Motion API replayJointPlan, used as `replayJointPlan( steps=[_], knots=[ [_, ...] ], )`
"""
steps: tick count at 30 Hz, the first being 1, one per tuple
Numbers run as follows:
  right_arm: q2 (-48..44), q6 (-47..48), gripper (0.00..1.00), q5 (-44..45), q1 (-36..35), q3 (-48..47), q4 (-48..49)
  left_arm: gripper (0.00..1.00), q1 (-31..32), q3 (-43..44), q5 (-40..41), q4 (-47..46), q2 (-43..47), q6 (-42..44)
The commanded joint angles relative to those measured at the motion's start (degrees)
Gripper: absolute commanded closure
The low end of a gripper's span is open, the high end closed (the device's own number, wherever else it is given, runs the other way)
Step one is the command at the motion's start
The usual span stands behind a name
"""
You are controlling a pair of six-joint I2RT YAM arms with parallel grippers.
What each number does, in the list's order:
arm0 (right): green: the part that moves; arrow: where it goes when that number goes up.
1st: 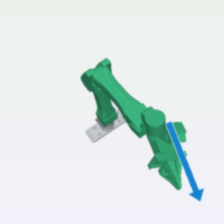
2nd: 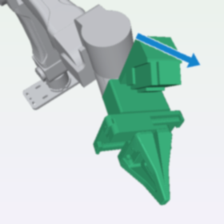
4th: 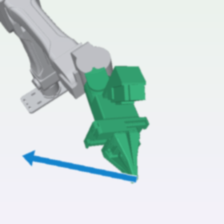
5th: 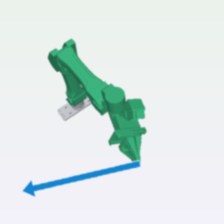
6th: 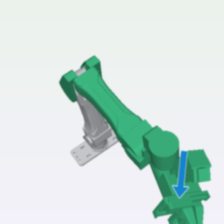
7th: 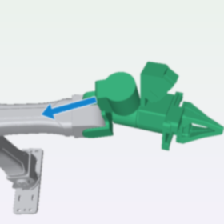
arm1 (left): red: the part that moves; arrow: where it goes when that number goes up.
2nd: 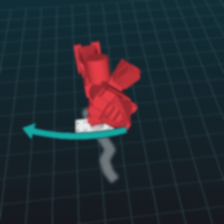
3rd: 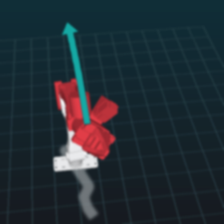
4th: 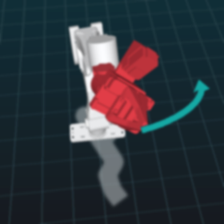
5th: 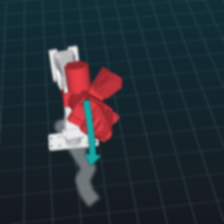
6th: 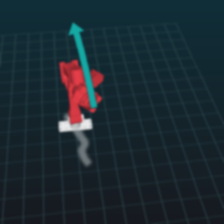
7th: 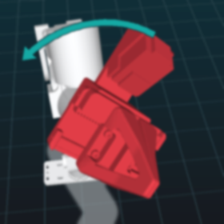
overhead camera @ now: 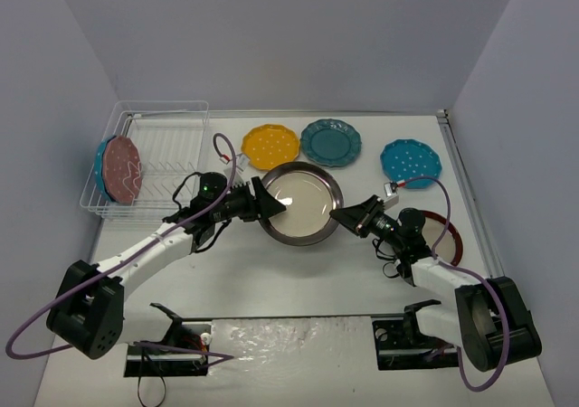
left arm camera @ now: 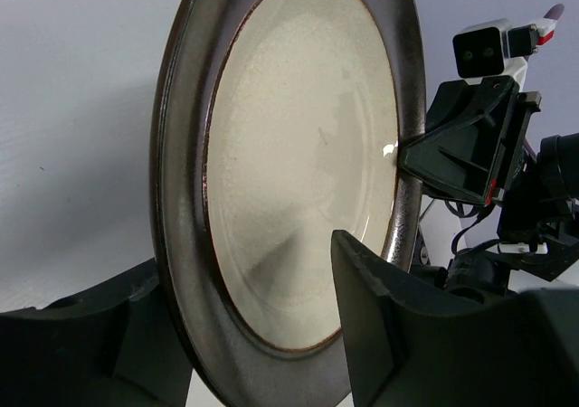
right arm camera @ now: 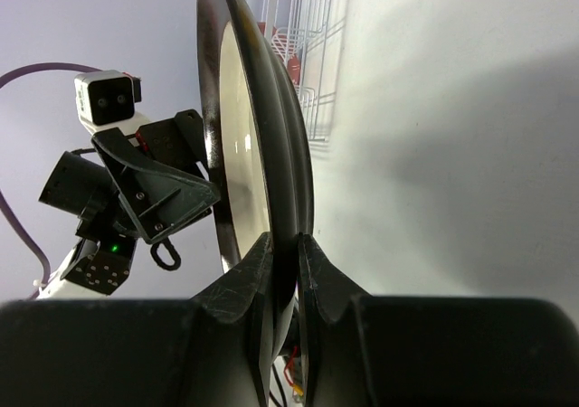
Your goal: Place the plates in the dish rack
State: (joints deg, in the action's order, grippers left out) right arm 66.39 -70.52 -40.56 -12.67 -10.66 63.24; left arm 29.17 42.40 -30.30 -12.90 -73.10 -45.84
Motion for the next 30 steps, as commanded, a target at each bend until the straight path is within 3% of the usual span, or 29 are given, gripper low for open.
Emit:
replayJointPlan(
  steps=[1,7,11,15,19,23,27,30],
  knots=[
    [-1.58,-2.65,1.00,-2.25,0.38,-2.35,22.91,0.57,-0.01,4.22,-2.32,-4.62,2.09,-0.97],
    [-1.44,-2.26,1.00,-2.42,0.36,-2.00,23.33,0.76,0.01,3.66,-4.23,-7.12,2.53,-2.66],
    [-2.25,-0.46,1.00,-2.22,0.30,-1.94,20.33,0.99,-0.05,3.65,-4.65,-7.84,3.31,-3.29],
    [-4.08,3.69,0.98,-1.24,0.36,-2.17,13.63,1.00,0.01,4.24,-4.68,-7.17,4.58,-3.12],
    [-7.90,8.72,0.74,-0.20,0.37,-3.19,2.52,1.00,0.01,4.67,-4.34,-6.03,5.90,-2.95],
    [-12.13,16.57,0.35,2.09,0.36,-6.49,-10.91,1.00,-0.08,6.14,-2.51,-2.25,6.80,-1.12],
    [-16.19,23.20,0.07,6.68,0.36,-9.72,-23.72,1.00,-0.16,8.12,-0.74,1.37,7.62,0.74],
    [-17.88,27.30,0.00,9.56,0.36,-11.96,-31.06,1.00,-0.25,9.83,0.09,3.63,8.25,2.27]
  ],
)
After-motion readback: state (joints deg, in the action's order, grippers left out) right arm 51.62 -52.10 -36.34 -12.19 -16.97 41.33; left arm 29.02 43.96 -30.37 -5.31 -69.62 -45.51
